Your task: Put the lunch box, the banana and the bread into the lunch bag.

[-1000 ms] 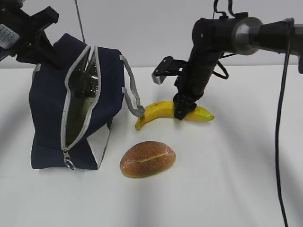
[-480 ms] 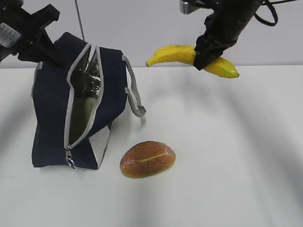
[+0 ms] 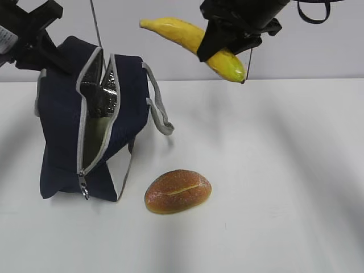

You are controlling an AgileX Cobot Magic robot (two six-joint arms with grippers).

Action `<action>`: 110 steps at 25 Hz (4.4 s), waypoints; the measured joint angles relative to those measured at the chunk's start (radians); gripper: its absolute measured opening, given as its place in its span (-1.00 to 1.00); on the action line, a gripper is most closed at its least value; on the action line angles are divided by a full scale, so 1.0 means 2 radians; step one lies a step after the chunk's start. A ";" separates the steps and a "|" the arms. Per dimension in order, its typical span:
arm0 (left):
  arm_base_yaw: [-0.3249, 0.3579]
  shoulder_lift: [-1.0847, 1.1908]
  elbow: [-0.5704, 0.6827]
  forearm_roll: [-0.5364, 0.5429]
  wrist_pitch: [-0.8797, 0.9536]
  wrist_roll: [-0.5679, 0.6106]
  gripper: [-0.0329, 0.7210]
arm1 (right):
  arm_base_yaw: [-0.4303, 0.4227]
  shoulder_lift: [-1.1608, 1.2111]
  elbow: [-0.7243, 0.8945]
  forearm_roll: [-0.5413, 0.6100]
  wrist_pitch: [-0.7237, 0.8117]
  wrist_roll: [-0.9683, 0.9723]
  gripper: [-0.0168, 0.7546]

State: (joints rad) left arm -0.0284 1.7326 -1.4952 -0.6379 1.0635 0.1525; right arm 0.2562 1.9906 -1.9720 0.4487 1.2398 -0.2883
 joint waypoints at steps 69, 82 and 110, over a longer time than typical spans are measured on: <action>0.000 0.000 0.000 -0.002 0.010 0.001 -0.92 | 0.165 0.181 -0.158 0.007 -0.057 0.293 0.15; 0.000 0.000 0.000 -0.002 0.010 0.001 -0.92 | 0.165 0.181 -0.215 -0.071 -0.001 0.242 0.15; 0.000 0.000 0.000 0.000 0.011 0.002 -0.92 | 0.165 -0.068 0.099 -0.184 0.006 0.115 0.15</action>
State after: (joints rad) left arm -0.0284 1.7326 -1.4952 -0.6381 1.0854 0.1558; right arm 0.5867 1.8546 -1.7747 0.0807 1.2524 -0.0584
